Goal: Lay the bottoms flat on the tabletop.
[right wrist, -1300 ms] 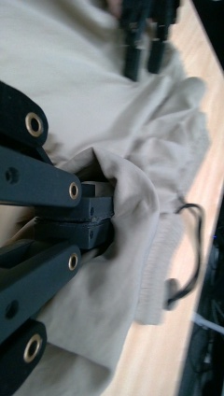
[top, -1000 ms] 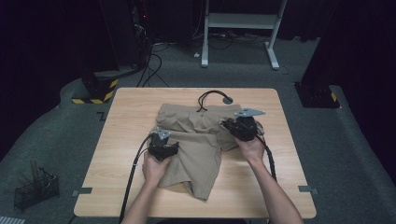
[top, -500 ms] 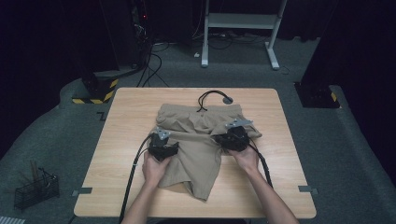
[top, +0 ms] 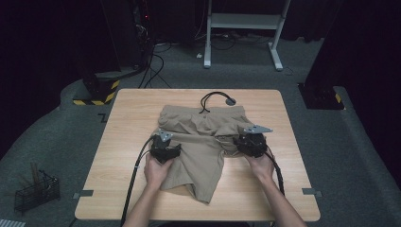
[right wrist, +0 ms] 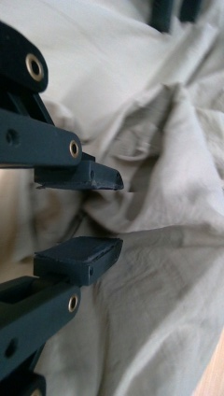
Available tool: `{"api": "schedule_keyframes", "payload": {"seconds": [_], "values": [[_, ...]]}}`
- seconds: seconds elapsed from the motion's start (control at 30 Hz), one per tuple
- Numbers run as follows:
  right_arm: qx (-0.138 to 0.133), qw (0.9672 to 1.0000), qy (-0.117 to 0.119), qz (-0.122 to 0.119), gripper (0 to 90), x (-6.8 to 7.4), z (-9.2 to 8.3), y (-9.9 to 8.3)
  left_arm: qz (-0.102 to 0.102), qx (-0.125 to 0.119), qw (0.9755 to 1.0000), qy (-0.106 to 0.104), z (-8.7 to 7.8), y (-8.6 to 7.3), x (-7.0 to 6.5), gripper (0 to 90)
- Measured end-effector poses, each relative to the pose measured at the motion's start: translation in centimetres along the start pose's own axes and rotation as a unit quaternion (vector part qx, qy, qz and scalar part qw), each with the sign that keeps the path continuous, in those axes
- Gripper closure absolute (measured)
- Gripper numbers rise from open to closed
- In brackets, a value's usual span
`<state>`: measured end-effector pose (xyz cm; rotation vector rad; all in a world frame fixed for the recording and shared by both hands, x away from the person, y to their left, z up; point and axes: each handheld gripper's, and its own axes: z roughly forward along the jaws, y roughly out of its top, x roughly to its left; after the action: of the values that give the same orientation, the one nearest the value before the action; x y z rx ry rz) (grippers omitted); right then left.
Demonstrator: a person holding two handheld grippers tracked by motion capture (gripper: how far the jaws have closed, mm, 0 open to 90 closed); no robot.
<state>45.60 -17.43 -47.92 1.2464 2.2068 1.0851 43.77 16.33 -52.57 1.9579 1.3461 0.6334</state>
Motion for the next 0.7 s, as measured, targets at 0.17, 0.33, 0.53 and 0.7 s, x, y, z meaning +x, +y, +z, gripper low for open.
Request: {"api": "schedule_keyframes", "payload": {"seconds": [0.17, 0.33, 0.53, 0.7], "values": [[0.033, 0.9995, 0.003, 0.0, 60.9, 0.7, 3.4, 0.3, 0.0, 0.0, 1.0, 0.0, 0.0, 0.0, 0.0, 35.6], [0.041, 0.999, 0.017, -0.008, 86.5, 0.7, 2.6, 0.2, 0.0, 0.0, 1.0, 0.0, 0.0, 0.0, 0.0, 35.6], [-0.008, 0.9993, 0.026, -0.027, 88.0, 0.0, -3.7, 1.0, 0.001, 0.0, 1.0, 0.001, 0.0, 0.0, 0.0, 35.5], [-0.027, 0.999, 0.027, -0.024, 87.9, -0.7, -9.3, -0.4, 0.001, 0.0, 1.0, 0.001, 0.0, 0.0, 0.0, 35.5]]}}
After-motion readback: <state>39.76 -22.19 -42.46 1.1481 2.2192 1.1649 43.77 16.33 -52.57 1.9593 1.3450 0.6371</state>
